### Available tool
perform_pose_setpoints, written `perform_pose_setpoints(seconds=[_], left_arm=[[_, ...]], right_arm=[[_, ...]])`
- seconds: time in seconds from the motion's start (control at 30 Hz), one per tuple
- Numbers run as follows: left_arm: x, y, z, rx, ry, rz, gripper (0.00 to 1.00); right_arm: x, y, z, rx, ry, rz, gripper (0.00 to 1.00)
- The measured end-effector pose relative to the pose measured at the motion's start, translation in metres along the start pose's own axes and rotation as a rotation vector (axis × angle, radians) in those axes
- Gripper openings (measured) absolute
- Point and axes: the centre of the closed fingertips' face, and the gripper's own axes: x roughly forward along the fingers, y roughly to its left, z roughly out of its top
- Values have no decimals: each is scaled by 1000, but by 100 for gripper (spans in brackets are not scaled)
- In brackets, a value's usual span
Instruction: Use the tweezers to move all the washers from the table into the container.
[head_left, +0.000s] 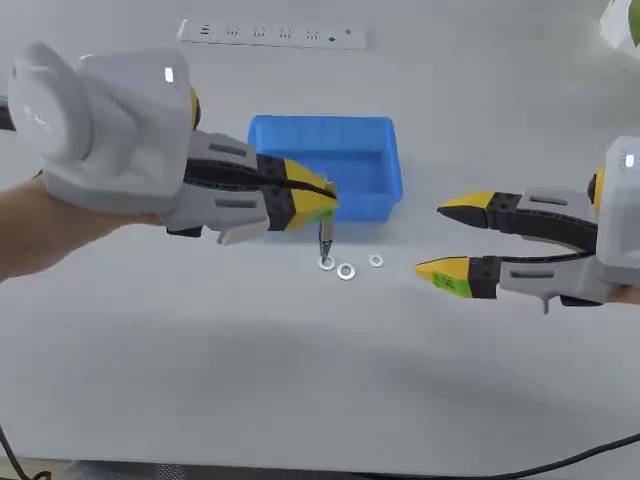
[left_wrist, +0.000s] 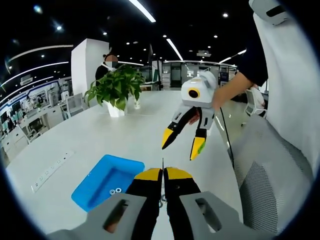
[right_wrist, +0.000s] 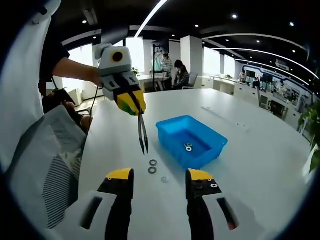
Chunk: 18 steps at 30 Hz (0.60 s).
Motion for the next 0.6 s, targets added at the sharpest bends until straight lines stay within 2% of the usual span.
perform_pose_setpoints(seconds=[0.07,0.2,0.4,0.6], left_arm=[[1,-1,-1,3,4,-8,5],[2,-4,-4,4,4,-13,5],[3,-5,-5,24,-8,-14,5],[7,-5,-10,47,-10,-23,5]], right_arm=[[1,2,-3,6,4,7,47],[3,6,1,19,-26,15,56],[7,13,0,21,-22,31,60],[8,19,-1,33,-25,43,59]])
